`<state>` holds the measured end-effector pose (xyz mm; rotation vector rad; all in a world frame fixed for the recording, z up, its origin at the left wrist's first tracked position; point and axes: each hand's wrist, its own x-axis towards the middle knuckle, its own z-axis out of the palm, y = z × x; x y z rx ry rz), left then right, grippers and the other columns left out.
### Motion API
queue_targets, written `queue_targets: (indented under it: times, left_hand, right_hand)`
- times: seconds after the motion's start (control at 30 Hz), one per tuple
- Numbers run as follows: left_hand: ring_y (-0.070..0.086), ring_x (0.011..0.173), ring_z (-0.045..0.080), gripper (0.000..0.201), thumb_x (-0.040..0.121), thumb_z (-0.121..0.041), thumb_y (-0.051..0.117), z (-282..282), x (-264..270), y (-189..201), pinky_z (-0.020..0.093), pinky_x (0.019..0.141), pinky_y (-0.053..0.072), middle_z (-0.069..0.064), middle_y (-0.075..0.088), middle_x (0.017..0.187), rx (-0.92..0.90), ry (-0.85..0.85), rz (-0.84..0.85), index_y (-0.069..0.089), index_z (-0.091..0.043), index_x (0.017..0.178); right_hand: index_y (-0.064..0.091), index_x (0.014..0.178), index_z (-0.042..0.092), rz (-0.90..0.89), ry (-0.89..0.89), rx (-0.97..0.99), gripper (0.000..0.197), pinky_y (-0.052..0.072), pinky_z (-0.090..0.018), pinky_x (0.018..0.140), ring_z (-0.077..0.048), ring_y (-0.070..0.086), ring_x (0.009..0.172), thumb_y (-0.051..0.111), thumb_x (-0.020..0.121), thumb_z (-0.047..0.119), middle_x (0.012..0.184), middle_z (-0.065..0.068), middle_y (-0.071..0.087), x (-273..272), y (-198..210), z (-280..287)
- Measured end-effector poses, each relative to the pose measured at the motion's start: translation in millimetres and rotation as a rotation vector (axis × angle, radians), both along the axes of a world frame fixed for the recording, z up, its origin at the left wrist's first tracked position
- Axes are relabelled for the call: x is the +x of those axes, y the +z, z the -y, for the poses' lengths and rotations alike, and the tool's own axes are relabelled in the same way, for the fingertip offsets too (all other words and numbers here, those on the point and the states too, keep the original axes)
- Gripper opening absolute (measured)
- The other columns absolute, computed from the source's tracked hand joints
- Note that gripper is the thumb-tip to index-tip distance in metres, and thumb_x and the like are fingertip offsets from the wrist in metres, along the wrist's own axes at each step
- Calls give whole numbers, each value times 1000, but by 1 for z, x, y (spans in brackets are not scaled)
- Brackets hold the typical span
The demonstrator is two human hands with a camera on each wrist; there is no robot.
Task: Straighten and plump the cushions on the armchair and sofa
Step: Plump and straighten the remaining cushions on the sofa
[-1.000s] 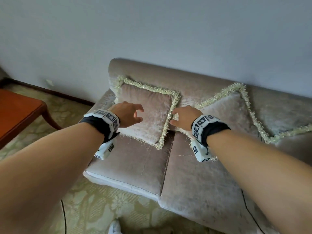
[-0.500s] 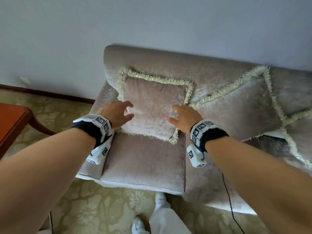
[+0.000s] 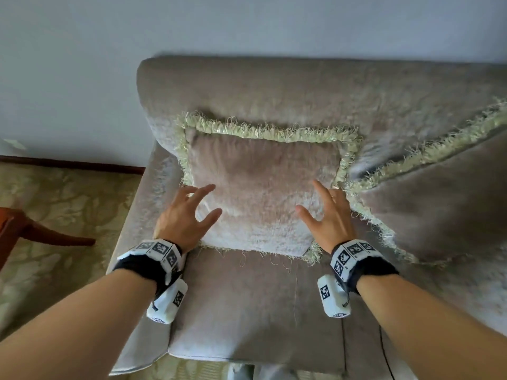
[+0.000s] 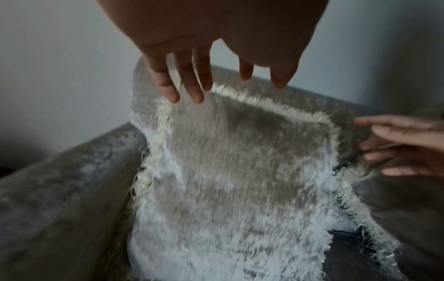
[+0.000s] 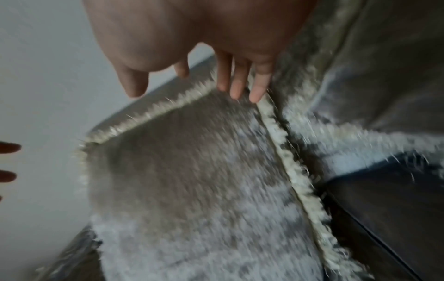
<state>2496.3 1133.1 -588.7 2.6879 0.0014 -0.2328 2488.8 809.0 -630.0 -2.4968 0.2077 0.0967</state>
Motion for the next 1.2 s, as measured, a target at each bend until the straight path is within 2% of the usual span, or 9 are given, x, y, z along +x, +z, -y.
queue_targets:
  times: [0.3,0.47,0.63,0.73,0.83,1.0,1.07,1.13,1.2]
  left_hand:
    - [32,143,39,92,65,-79,54,-13,66,-148,61,100,48,18,15,161,-62,85,95,28,-56,150]
    - [21,147,45,106,58,-70,75,-16,102,-184,61,115,31,26,18,158,-181,167,130,13,-70,144]
    - [23,150,26,132,44,-57,83,-13,121,-190,35,119,21,10,22,164,-342,257,75,2,-67,147]
    - [28,149,24,131,40,-53,84,-12,126,-189,35,117,24,1,26,164,-398,272,-7,-3,-78,134]
    - [33,147,22,134,46,-44,90,-11,120,-183,27,111,24,-7,29,161,-392,269,32,6,-62,149]
    - [48,132,15,124,60,-22,94,-13,94,-166,35,111,39,-15,44,151,-527,343,15,10,-84,126]
    - [50,120,0,110,69,-19,88,-13,82,-165,29,106,39,-28,47,141,-605,416,53,19,-70,139]
    - [47,112,-16,81,74,-32,72,-13,72,-170,22,105,34,-43,41,127,-703,489,132,32,-34,144]
    - [48,102,0,66,72,-48,57,-8,65,-176,29,100,41,-20,45,119,-760,586,125,37,-15,125]
  right_hand:
    - [-5,146,69,57,-164,124,97,37,-60,112,-38,15,152,53,70,83,164,-7,-1,33,-135,14]
    - [-9,150,60,63,-264,160,105,41,-48,107,-36,16,151,55,67,73,166,-12,-6,58,-169,-1]
    - [2,158,42,167,-278,243,108,33,-30,94,-29,31,142,56,70,72,162,-13,15,69,-183,-9]
    - [-2,155,51,187,-268,250,105,36,-32,95,-24,32,140,58,72,72,161,-10,18,69,-182,-9]
    - [-7,148,64,195,-273,267,101,28,-42,110,-22,13,152,56,70,74,168,-8,8,68,-171,-13]
    - [3,153,44,318,-229,274,105,20,-42,96,-3,10,137,56,68,75,165,-21,13,66,-116,-27]
    - [3,153,56,374,-155,212,102,19,-38,99,3,10,133,59,70,76,163,-21,19,77,-84,-28]
    - [13,153,57,413,-43,135,96,26,-37,105,-10,20,139,59,72,78,159,-21,25,97,-49,-26]
    - [27,155,42,456,101,47,93,41,-43,100,-30,45,128,62,75,74,143,-21,37,120,-16,-27]
